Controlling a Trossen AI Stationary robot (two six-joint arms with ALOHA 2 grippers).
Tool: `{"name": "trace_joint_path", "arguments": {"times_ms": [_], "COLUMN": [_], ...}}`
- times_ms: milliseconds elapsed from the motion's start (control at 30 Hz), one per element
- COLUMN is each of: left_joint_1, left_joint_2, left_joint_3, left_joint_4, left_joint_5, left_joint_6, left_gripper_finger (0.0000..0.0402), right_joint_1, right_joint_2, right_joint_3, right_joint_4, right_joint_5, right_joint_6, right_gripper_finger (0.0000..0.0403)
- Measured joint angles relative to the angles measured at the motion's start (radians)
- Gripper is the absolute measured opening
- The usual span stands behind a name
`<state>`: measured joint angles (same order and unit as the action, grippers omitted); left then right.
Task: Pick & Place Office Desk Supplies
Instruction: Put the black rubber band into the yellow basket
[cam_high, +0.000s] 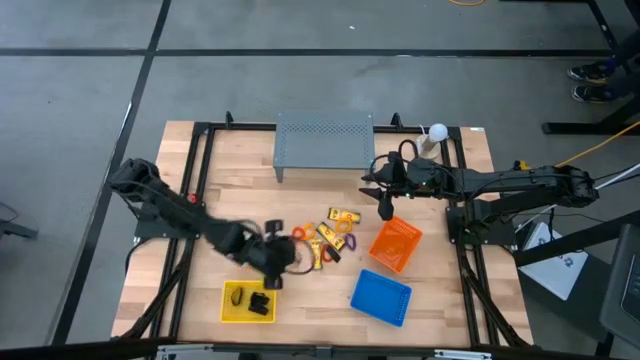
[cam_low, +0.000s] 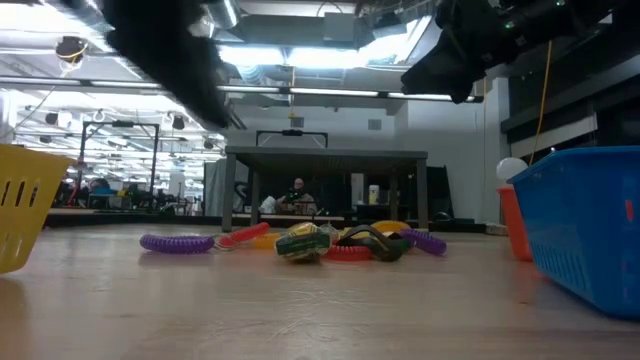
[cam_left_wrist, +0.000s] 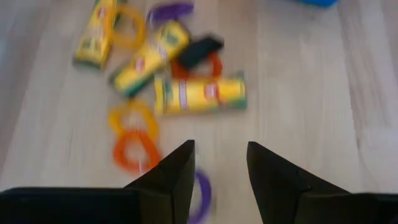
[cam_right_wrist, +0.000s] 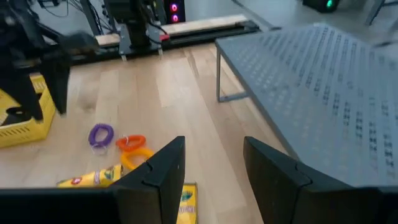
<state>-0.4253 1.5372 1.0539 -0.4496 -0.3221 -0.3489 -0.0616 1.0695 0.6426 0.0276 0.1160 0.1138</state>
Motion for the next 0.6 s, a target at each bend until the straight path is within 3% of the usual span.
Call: {"name": "trace_joint_path", "arguments": {"times_ms": [367, 600], "left_joint_1": [0.216, 0.267], "left_joint_2": [0.184, 0.301], "left_joint_3": [0.001, 0.08], "left_joint_4": [0.292, 0.312], "left_joint_5": [0.224, 0.244], "left_joint_6": [0.273, 0.38], "left_gripper_finger": [0.0141, 0.0141], "right_joint_1": [0.003, 0.028], "right_joint_2": [-0.05, -0.154], "right_joint_3": [0.002, 0.002], "right_joint_4": [0.004, -0.02], "right_joint_5": [-0.031, -0.106], "right_joint_6": [-0.04, -0.102], "right_gripper_finger": [0.0165, 0.0165]}}
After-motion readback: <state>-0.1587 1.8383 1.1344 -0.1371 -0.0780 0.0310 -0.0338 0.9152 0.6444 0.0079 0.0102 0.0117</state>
